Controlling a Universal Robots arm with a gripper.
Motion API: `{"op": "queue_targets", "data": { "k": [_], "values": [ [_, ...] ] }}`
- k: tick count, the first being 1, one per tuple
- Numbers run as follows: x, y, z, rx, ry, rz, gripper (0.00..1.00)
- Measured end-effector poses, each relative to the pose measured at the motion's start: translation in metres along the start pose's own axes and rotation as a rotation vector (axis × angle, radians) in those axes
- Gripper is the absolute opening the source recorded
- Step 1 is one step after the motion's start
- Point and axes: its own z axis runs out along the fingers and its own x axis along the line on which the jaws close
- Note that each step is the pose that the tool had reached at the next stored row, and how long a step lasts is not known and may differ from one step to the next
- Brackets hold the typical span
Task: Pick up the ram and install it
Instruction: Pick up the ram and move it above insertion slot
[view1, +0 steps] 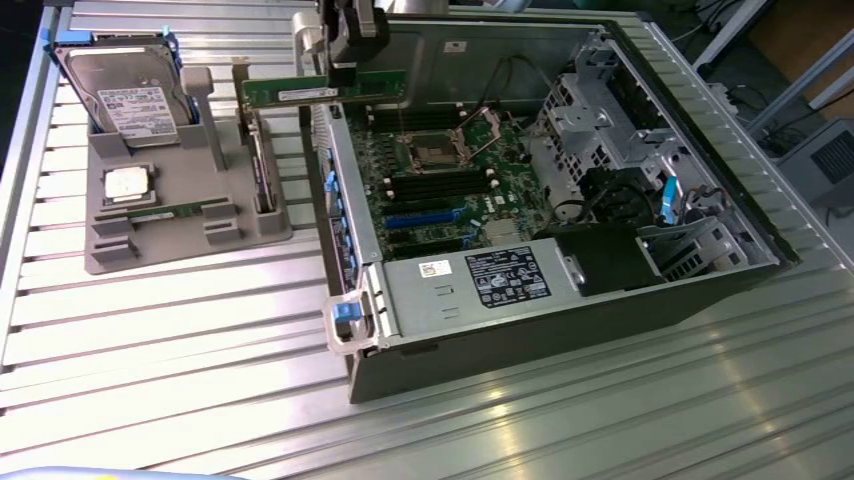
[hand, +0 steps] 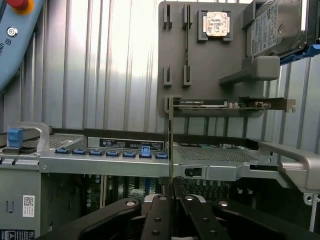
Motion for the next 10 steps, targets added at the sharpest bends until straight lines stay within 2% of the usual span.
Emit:
{"op": "queue_targets", "data": {
  "k": [5, 10],
  "values": [
    [0.000, -0.0045, 0.0000, 0.0000, 0.0000, 0.000, 0.12],
    [0.001, -0.0125, 0.0000, 0.0000, -0.0001, 0.000, 0.12]
  ]
}}
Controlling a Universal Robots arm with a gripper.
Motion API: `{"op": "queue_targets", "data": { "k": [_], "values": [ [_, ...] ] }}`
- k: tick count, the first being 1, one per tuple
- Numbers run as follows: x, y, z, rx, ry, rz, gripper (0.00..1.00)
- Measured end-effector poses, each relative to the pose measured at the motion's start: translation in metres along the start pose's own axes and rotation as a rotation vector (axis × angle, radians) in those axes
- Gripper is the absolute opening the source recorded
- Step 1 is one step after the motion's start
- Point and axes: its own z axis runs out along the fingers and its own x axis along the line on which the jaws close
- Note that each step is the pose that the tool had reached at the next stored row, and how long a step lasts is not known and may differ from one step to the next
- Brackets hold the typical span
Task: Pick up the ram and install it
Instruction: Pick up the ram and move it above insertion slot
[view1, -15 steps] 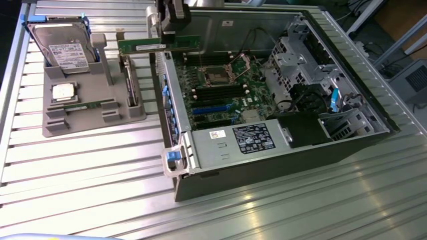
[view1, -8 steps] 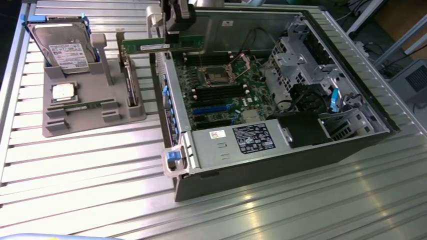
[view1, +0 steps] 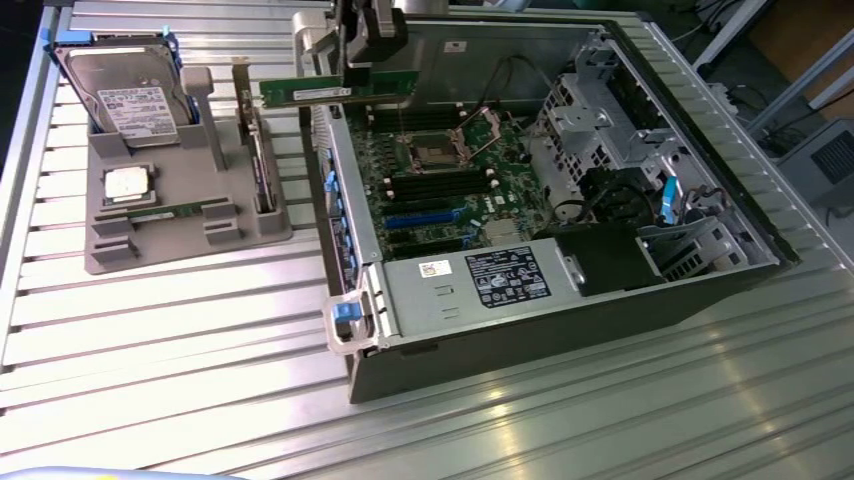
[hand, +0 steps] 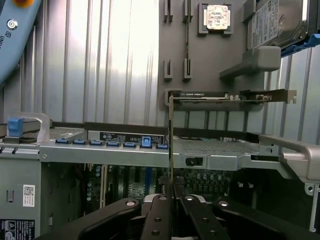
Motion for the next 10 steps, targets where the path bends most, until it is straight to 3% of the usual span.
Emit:
{"op": "queue_targets", "data": {
  "k": [10],
  "values": [
    [0.001, -0.0124, 0.0000, 0.0000, 0.0000, 0.000, 0.12]
  ]
}}
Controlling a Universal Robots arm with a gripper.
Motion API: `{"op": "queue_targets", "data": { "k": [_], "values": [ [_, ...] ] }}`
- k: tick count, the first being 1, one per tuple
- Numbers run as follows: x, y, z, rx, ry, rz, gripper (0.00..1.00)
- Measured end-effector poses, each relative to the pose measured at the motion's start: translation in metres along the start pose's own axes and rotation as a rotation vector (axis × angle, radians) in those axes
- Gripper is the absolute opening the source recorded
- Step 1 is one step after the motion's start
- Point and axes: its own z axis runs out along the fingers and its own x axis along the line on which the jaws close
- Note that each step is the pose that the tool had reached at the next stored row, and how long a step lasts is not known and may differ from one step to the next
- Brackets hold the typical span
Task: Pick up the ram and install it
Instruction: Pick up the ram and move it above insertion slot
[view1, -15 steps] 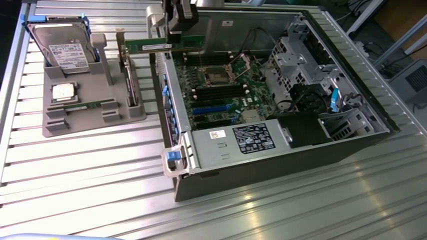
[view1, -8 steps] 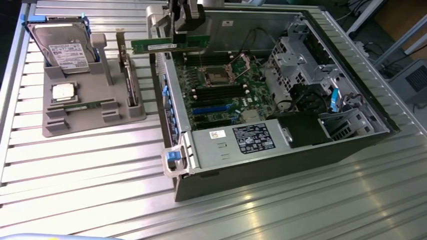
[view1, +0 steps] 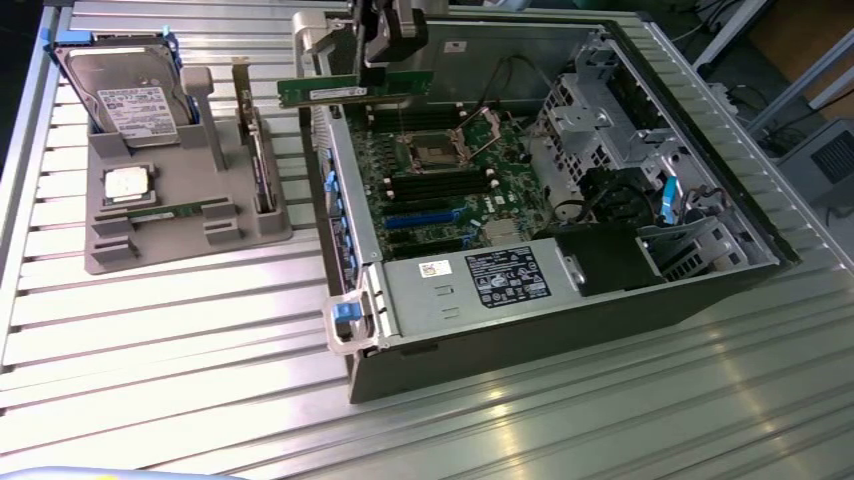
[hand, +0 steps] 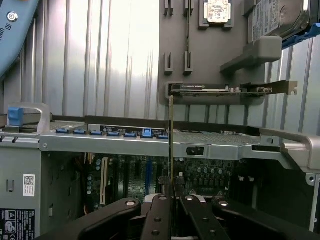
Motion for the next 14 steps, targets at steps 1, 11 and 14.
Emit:
{"op": "queue_targets", "data": {
  "k": [1, 11, 14],
  "values": [
    [0.000, -0.0014, 0.0000, 0.0000, 0.0000, 0.000, 0.12],
    [0.001, -0.0165, 0.0000, 0.0000, 0.0000, -0.001, 0.12],
    [0.001, -0.0193, 0.0000, 0.0000, 0.0000, -0.001, 0.12]
  ]
}}
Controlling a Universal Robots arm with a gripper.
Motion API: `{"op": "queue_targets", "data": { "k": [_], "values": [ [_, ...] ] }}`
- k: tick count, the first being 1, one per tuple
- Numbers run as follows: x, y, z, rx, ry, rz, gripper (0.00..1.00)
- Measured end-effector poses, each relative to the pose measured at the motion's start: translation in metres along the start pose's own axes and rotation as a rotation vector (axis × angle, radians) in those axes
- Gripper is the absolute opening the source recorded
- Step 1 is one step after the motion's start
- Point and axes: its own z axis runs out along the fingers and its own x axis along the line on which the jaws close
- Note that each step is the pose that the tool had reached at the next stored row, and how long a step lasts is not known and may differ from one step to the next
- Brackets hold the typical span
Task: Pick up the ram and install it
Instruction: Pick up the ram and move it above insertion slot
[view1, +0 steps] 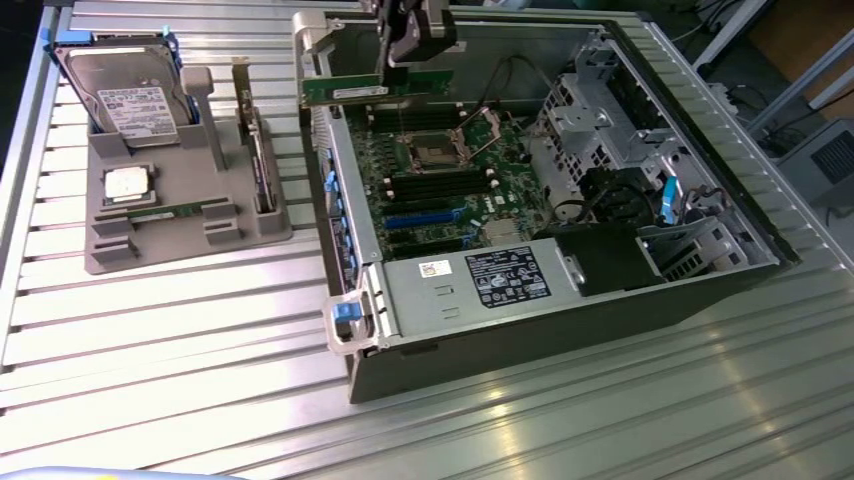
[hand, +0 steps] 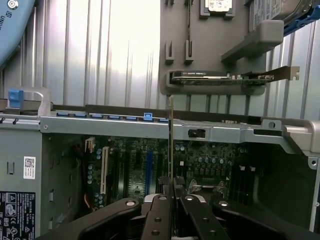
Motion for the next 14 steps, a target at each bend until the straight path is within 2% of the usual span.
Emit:
{"op": "queue_targets", "data": {
  "k": [14],
  "values": [
    [0.002, -0.0221, 0.0000, 0.0000, -0.0001, 0.000, 0.12]
  ]
}}
